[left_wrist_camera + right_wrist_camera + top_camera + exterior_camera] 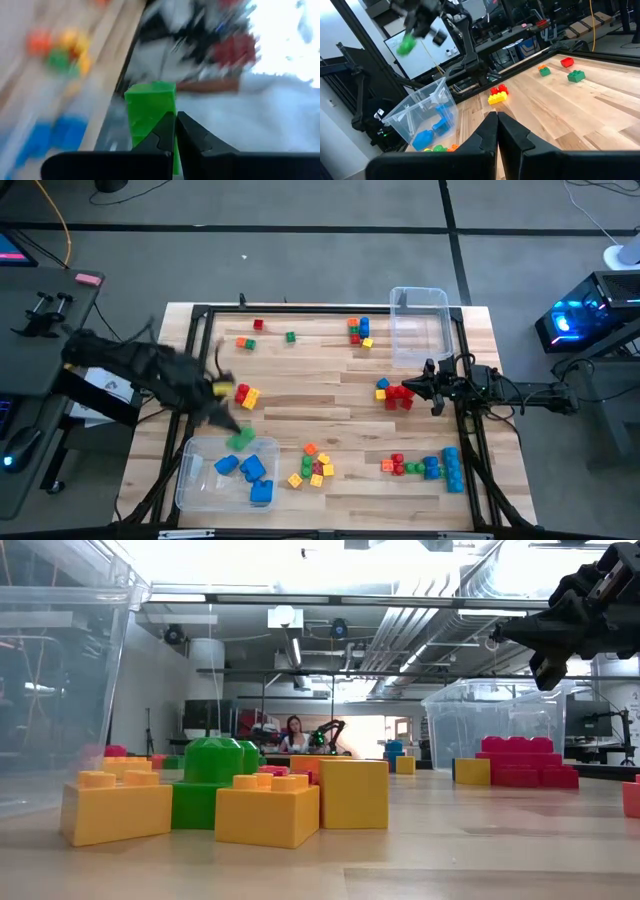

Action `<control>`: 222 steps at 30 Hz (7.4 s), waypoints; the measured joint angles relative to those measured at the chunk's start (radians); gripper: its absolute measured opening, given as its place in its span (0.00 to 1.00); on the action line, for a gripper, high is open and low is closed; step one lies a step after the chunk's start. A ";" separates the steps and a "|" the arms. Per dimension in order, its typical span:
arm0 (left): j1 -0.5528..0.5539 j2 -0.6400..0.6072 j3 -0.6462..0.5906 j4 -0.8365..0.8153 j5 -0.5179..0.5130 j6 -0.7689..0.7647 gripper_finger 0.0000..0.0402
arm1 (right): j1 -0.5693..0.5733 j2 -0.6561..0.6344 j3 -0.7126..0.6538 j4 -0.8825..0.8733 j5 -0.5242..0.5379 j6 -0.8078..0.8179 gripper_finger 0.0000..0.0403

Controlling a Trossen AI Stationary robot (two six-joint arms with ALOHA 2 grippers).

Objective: Sort blocks by size
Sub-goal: Put the large green game piece into the left transparent bin, then adjust the right transparent bin

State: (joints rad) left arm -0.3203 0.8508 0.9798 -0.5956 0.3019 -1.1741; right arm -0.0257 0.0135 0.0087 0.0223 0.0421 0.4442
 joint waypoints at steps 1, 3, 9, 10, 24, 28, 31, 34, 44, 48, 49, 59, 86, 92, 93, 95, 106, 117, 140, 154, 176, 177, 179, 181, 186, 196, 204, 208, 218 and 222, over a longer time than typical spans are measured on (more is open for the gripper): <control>-0.039 0.018 0.000 -0.044 0.000 -0.012 0.00 | 0.000 0.000 0.000 0.000 0.000 0.000 0.01; -0.096 0.057 -0.001 -0.109 0.000 -0.014 0.00 | 0.000 0.000 0.000 0.000 0.000 0.000 0.01; -0.160 0.158 -0.001 -0.178 0.001 -0.003 0.00 | 0.000 0.000 0.000 0.000 0.000 0.000 0.01; -0.160 0.171 -0.001 -0.173 0.007 -0.002 0.01 | 0.000 0.000 0.000 0.000 0.000 0.000 0.01; -0.071 0.243 -0.001 0.007 0.289 0.025 0.38 | 0.000 0.000 0.000 0.000 0.000 0.000 0.01; 0.099 0.238 -0.001 0.306 0.221 0.111 0.40 | 0.000 0.000 0.000 0.000 0.000 0.000 0.01; 0.264 0.266 0.001 0.478 0.180 0.295 0.40 | 0.000 0.000 0.000 0.000 0.000 0.000 0.01; 0.438 0.322 0.039 0.506 0.113 0.493 0.40 | 0.000 0.000 0.000 0.000 0.000 0.000 0.01; 0.730 0.440 0.242 0.601 -0.046 0.808 0.40 | 0.000 0.000 0.000 0.317 0.317 0.276 0.01; 0.752 0.408 0.242 0.522 -0.045 0.857 0.40 | -0.001 0.021 0.000 0.592 0.522 0.340 0.01; 0.753 0.405 0.242 0.494 -0.045 0.865 0.40 | -0.001 0.046 0.000 0.676 0.487 0.326 0.01; 0.777 0.394 0.241 0.415 -0.046 0.952 0.40 | 0.009 0.593 0.540 0.307 0.064 0.055 0.02; 0.950 0.044 0.241 0.056 -0.042 1.265 0.40 | -0.007 1.605 1.096 -1.196 -0.023 -0.478 0.47; 0.950 0.062 0.241 0.041 -0.044 1.255 0.40 | -0.015 1.633 1.047 -1.164 0.066 -0.533 0.47; 0.950 0.065 0.241 0.041 -0.044 1.251 0.40 | -0.018 1.631 1.044 -1.161 0.069 -0.533 0.47; 0.950 0.070 0.241 0.041 -0.044 1.242 0.40 | -0.021 1.625 1.043 -1.161 0.066 -0.539 0.47; 0.950 0.096 0.241 0.045 -0.048 1.212 0.40 | -0.050 1.550 1.057 -1.136 0.136 -0.589 0.47; 0.950 0.119 0.241 0.039 -0.048 1.209 0.40 | -0.126 1.589 1.057 -1.069 0.111 -0.673 0.47; 0.950 0.118 0.241 0.038 -0.048 1.203 0.40 | -0.101 1.589 1.138 -1.102 -0.001 -0.713 0.47; 0.949 0.118 0.241 -0.009 -0.048 1.210 0.40 | 0.008 1.580 1.159 -1.230 -0.058 -0.665 0.47; 0.949 0.118 0.241 -0.011 -0.048 1.221 0.40 | -0.249 1.525 1.310 -1.056 -0.252 -0.545 0.47; 0.950 0.118 0.241 -0.012 -0.048 1.220 0.40 | -0.261 1.515 1.313 -1.066 -0.252 -0.527 0.47; 0.949 0.118 0.241 -0.018 -0.048 1.221 0.40 | -0.279 1.492 1.314 -1.093 -0.252 -0.499 0.47; 0.949 0.118 0.241 -0.024 -0.048 1.221 0.40 | -0.285 1.466 1.313 -1.147 -0.253 -0.486 0.47; 0.949 0.118 0.241 -0.028 -0.048 1.231 0.40 | -0.248 1.398 1.301 -1.291 -0.217 -0.431 0.47; 0.949 0.118 0.241 -0.028 -0.048 1.238 0.40 | -0.213 1.293 1.133 -1.304 -0.132 -0.273 0.47; 0.950 0.118 0.241 -0.028 -0.050 1.238 0.40 | -0.216 1.292 1.113 -1.402 -0.007 -0.242 0.47; 0.950 0.118 0.241 -0.028 -0.050 1.238 0.40 | -0.216 1.291 1.113 -1.480 0.079 -0.235 0.47; 0.950 0.118 0.241 -0.028 -0.051 1.238 0.40 | -0.216 1.291 1.112 -1.530 0.243 -0.145 0.47; 0.950 0.118 0.241 -0.028 -0.051 1.233 0.40 | -0.216 1.291 1.112 -1.571 0.252 -0.127 0.47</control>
State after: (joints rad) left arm 0.6292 0.9688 1.2209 -0.6235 0.2504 0.0593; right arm -0.2420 1.3041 1.1210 -1.5485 0.2940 0.3172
